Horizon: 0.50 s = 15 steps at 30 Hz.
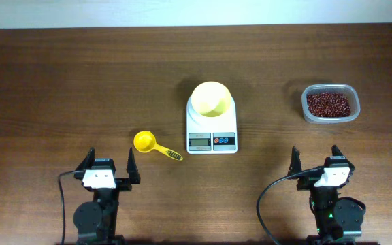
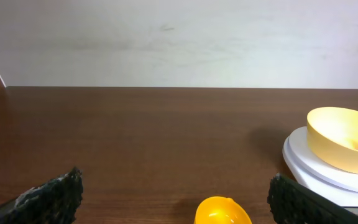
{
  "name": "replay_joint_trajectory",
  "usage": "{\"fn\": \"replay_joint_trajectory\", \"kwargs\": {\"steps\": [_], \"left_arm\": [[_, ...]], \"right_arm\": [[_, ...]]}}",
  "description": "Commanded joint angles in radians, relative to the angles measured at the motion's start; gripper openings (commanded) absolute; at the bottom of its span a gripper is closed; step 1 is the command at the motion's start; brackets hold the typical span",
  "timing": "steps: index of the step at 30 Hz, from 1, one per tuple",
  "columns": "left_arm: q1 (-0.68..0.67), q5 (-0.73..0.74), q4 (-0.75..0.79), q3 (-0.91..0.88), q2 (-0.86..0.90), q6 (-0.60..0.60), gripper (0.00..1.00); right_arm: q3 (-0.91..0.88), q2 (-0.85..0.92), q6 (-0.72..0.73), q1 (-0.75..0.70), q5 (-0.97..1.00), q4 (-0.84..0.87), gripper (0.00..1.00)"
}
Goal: Scoop item into bowl and weigh 50g on scale
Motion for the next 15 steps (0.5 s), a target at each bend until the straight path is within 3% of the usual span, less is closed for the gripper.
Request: {"fn": "replay_joint_trajectory", "kwargs": {"steps": [1, 5, 8, 10, 15], "left_arm": [[0.002, -0.014, 0.001, -0.006, -0.002, -0.010, 0.99], [0.002, -0.013, 0.053, -0.006, -0.002, -0.010, 0.99], [0.002, -0.017, 0.232, -0.006, -0.002, -0.010, 0.99], [0.002, -0.095, 0.419, -0.006, -0.002, -0.010, 0.99], [0.002, -0.220, 0.631, -0.006, -0.002, -0.010, 0.99]], "right_arm": [[-0.005, -0.005, 0.005, -0.004, 0.019, -0.006, 0.99], [-0.005, -0.005, 0.005, -0.004, 0.019, -0.005, 0.99], [-0.005, -0.005, 0.005, -0.004, 0.019, -0.006, 0.99], [-0.005, -0.005, 0.005, -0.004, 0.019, -0.005, 0.99], [-0.005, -0.005, 0.005, -0.004, 0.019, -0.006, 0.99]]}}
